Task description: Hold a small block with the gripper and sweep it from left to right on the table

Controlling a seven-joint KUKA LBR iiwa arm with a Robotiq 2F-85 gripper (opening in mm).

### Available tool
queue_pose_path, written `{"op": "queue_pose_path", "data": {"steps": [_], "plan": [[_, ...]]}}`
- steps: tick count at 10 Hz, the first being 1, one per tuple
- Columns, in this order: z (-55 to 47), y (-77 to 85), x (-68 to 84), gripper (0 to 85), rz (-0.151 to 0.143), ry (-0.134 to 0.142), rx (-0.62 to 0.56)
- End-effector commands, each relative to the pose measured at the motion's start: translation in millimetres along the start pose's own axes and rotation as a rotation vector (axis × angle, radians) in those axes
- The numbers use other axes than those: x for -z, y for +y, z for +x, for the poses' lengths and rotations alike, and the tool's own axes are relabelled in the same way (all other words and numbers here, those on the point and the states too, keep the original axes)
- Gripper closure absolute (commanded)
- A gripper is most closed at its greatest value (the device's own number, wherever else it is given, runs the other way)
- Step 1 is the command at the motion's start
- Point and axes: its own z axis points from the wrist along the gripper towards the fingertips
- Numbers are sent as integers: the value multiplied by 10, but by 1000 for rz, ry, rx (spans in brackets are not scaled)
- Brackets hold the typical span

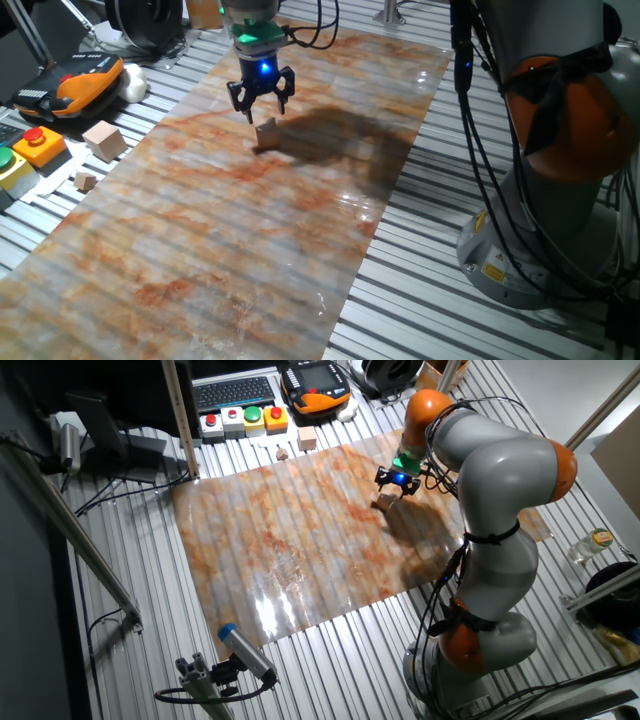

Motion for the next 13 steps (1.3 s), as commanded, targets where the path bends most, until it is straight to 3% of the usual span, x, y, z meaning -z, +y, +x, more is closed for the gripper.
{"op": "queue_pose_path", "data": {"steps": [1,3,7,13], "plan": [[1,-1,0,170,0,-4,4],[-23,10,-49,170,5,-13,-5],[-76,-2,-185,170,-17,-3,-7],[-55,32,-279,170,-1,-22,-10]]}}
